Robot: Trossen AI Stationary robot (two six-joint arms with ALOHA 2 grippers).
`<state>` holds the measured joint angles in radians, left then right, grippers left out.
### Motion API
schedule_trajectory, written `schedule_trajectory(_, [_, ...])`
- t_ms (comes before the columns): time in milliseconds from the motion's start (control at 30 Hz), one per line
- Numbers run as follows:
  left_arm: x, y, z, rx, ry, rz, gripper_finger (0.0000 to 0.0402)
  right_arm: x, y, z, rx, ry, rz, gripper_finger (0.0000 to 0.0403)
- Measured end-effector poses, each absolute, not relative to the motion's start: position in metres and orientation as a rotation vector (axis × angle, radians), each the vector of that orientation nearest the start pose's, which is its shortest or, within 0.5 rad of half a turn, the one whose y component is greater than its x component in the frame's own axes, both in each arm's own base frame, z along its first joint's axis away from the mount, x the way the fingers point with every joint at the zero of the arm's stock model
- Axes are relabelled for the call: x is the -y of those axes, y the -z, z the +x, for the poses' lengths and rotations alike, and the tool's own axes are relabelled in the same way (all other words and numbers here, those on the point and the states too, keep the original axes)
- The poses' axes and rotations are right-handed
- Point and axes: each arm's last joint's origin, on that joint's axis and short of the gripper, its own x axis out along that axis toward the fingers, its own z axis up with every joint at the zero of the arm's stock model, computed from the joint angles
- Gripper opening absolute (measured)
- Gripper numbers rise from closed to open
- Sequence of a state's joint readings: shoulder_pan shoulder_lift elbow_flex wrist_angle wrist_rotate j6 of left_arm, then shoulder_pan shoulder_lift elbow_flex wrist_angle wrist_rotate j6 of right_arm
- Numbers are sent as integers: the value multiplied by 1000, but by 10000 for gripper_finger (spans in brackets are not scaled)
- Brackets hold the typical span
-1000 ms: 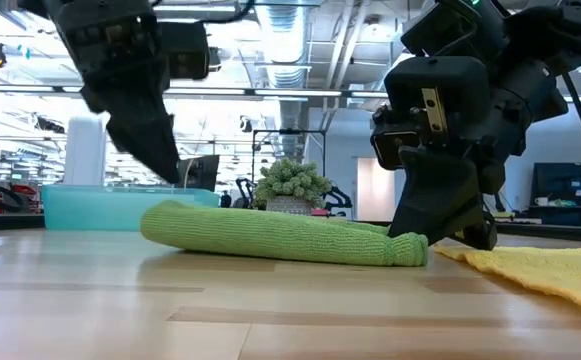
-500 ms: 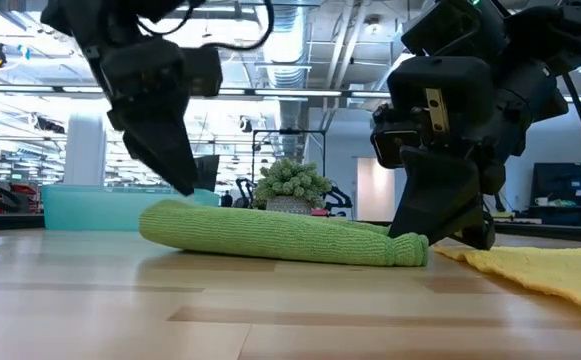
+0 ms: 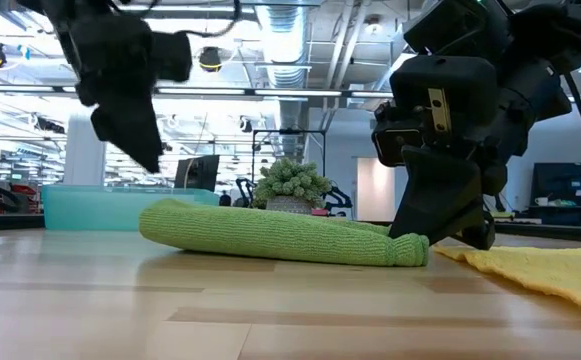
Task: Roll microfiber towels into tight, uniform cylinder then place into a basket
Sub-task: Put the rolled green towel into the green bin
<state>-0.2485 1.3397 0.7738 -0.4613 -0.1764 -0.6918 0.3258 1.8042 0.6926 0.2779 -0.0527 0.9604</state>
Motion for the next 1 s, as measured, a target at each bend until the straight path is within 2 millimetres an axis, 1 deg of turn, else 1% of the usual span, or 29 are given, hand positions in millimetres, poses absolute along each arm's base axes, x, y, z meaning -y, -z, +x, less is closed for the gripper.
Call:
schedule_trajectory(100, [54,-198,233,-863,-233,-459,233,-100,-96,292,-925,71,778,21])
schedule_trajectory(233, [54,-180,228,-705,-173,-561,233,-100,-96,292,-924,71,778,21])
schedule_trajectory(367, [55,-163,225,-633,-87,-653,233,-100,-96,292,-923,70,778,17])
schedule_trajectory(533, [55,-158,225,-632,-87,-666,233,-100,-96,292,-920,73,778,25])
schedule_trajectory(633, [55,-156,226,-634,-92,-663,233,-100,-96,292,-919,75,777,22])
schedule_trajectory(733, [54,-151,226,-659,-133,-680,233,-99,-96,292,-917,79,777,17])
schedule_trajectory(833, [54,-142,226,-706,-176,-687,233,-98,-96,293,-913,81,780,21])
schedule_trajectory(1000, [55,-123,233,-760,-223,-718,233,-96,-96,293,-915,84,783,23])
